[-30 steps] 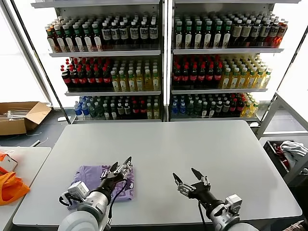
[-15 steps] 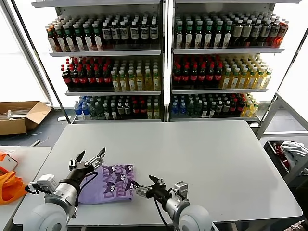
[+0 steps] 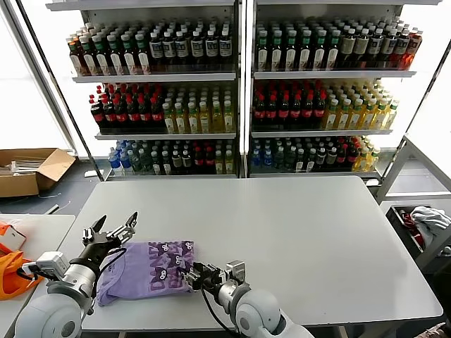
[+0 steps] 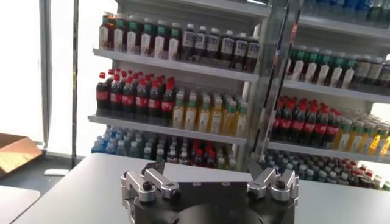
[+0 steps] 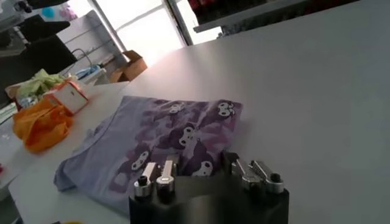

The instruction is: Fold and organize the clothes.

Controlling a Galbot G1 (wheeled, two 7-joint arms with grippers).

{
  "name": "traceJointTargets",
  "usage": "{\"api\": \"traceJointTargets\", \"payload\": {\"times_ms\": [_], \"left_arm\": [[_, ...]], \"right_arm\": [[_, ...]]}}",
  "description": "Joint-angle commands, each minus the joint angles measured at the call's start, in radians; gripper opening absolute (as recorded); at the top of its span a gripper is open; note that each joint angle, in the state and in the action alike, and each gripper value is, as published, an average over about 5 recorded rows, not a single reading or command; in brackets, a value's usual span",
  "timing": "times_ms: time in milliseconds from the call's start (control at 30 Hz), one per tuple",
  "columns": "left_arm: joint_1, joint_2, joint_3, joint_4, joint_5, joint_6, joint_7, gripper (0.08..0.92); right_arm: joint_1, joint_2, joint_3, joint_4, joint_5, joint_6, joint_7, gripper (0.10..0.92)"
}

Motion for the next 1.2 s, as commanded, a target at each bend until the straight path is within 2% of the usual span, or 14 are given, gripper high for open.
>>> {"api": "traceJointTargets", "payload": {"times_ms": [33, 300, 433, 667, 967, 1200], "left_arm": [[0.003, 0.008, -0.026, 0.007, 0.008, 0.002, 0.006, 0.822], [0.002, -0.003, -0.032, 0.015, 0.007, 0.001, 0.004, 0.822], [0.005, -0.01, -0.038, 0.017, 0.007, -0.001, 0.005, 0.823], [0.001, -0.012, -0.041, 0.012, -0.012, 0.009, -0.002, 0.822], [0.0, -0.035, -0.021, 0.004, -0.023, 0.02, -0.004, 0.822], [-0.016, -0.052, -0.002, -0.001, -0.023, 0.027, -0.009, 0.823]], "right_arm": [[0.019, 0.009, -0.027, -0.017, -0.01, -0.011, 0.0, 0.43], [-0.043, -0.048, 0.032, 0.048, -0.03, -0.011, -0.024, 0.197], [-0.105, -0.099, 0.112, 0.098, -0.057, -0.011, -0.045, 0.116], [-0.212, -0.226, 0.29, 0.205, -0.146, -0.013, -0.099, 0.108], [-0.389, -0.345, 0.473, 0.29, -0.406, -0.012, -0.176, 0.108], [-0.4, -0.351, 0.524, 0.295, -0.424, 0.038, -0.226, 0.114]]}}
